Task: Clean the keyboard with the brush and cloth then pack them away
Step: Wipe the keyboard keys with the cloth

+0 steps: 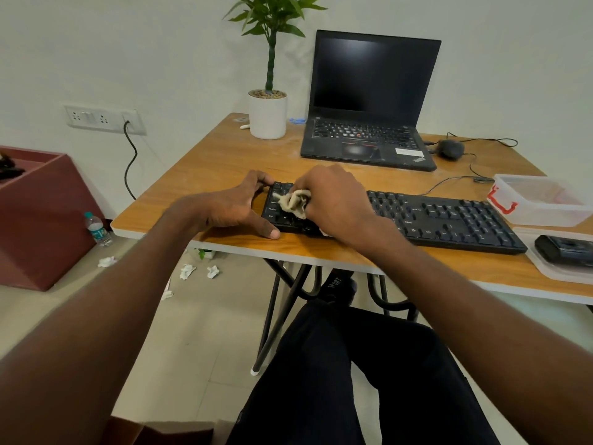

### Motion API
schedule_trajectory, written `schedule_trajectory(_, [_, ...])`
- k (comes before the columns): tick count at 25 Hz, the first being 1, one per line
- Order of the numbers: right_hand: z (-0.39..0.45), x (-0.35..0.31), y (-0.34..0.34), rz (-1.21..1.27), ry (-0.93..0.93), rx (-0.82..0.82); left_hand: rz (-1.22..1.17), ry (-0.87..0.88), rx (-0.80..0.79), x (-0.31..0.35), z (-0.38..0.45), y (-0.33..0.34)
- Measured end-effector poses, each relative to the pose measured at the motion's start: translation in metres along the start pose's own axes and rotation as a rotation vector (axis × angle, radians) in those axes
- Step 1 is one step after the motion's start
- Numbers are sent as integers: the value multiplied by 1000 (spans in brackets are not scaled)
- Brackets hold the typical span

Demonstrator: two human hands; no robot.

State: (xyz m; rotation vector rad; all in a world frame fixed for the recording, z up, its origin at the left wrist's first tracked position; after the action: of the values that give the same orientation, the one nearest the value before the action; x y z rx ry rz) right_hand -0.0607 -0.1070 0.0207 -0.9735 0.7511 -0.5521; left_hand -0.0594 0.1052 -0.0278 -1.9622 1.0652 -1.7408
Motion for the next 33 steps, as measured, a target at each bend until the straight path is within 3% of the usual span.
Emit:
schedule_trajectory(5, [-2,19,-18,90,23,-174,-2,9,-6,-2,0,0])
schedule_trajectory(12, [-19,62,-47,63,196,-209,-6,8,-2,0,-2,-1])
schedule_trajectory(16, [-28,80,-53,46,266,-108,47,-33,-35,5,-2,-3])
schedule_trajectory(19, [-30,65,-41,248,208,-3,65,-10,42,22,-5,-1])
schedule_trajectory(23, [-35,59,-49,671,295,74,90,198,286,73,-6,1])
schedule_trajectory(25, [-41,58,-57,901,386,16,39,263,208,95,-1,10])
schedule_trajectory(28, [-42,61,-65,942,434,-104,37,309,26,116,5,30])
schedule_trajectory(30, [-40,67,-66,946,473,-164,6,324,38,116,5,36])
schedule_trajectory(33, [-40,73,-65,1099,565,-176,-125,306,185,107,4,32])
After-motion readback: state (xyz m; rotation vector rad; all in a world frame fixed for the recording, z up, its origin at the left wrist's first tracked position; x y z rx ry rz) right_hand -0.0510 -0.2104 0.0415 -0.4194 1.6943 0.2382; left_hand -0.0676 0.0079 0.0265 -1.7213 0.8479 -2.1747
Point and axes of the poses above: each hand's wrist, its own z-axis towards the middle knuckle, its own y-axis out of the palm, x = y × z, the point moved 2 cm from there along z, towards the middle knuckle, and after that the axes turned 8 degrees about z, right-handed, at the moved point
